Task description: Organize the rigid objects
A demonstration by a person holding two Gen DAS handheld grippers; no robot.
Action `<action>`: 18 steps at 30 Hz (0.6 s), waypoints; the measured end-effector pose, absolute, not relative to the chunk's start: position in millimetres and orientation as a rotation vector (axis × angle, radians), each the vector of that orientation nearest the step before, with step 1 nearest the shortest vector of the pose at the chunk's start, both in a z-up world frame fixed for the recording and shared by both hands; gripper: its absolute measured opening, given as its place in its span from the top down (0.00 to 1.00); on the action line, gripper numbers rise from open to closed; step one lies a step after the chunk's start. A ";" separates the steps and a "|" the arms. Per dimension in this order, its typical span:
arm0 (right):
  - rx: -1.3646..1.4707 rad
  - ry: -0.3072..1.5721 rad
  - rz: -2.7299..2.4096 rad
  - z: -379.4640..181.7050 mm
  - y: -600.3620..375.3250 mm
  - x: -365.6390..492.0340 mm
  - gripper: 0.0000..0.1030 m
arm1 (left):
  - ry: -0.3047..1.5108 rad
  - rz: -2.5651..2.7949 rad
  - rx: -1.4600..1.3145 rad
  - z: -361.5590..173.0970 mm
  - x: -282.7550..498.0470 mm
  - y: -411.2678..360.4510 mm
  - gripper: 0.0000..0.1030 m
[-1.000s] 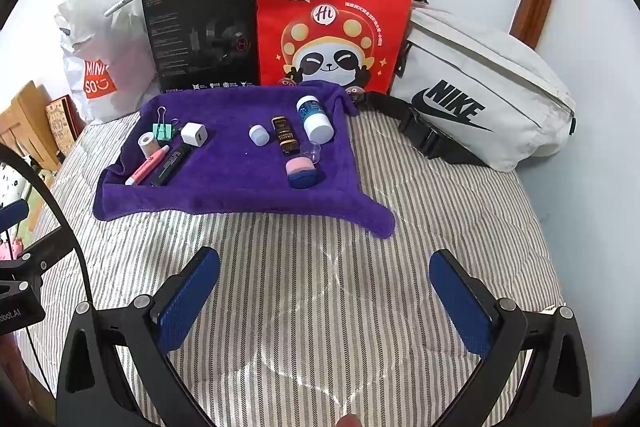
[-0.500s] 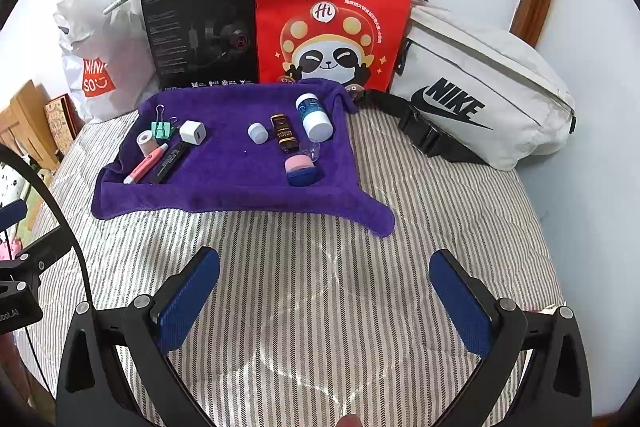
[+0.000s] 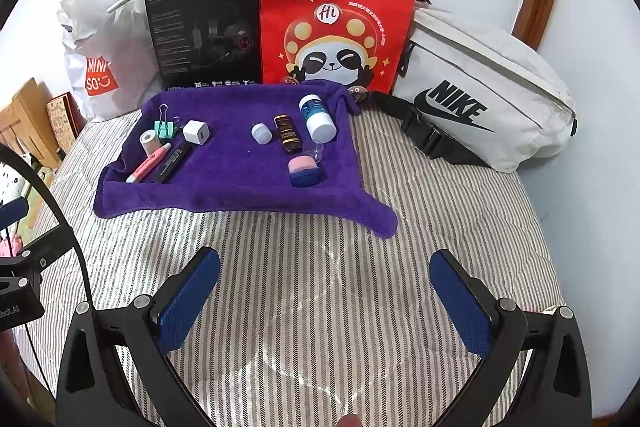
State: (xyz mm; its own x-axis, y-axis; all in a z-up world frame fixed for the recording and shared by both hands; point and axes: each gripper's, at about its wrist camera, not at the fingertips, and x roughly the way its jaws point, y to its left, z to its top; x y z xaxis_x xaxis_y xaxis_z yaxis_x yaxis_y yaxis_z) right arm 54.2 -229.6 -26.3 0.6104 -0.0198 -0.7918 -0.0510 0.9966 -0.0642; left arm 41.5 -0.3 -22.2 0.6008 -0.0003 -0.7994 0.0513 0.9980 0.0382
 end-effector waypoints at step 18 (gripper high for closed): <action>-0.083 0.913 0.019 -26.2 -231.2 53.5 0.00 | 0.925 -0.027 0.064 -21.3 41.0 1.6 0.02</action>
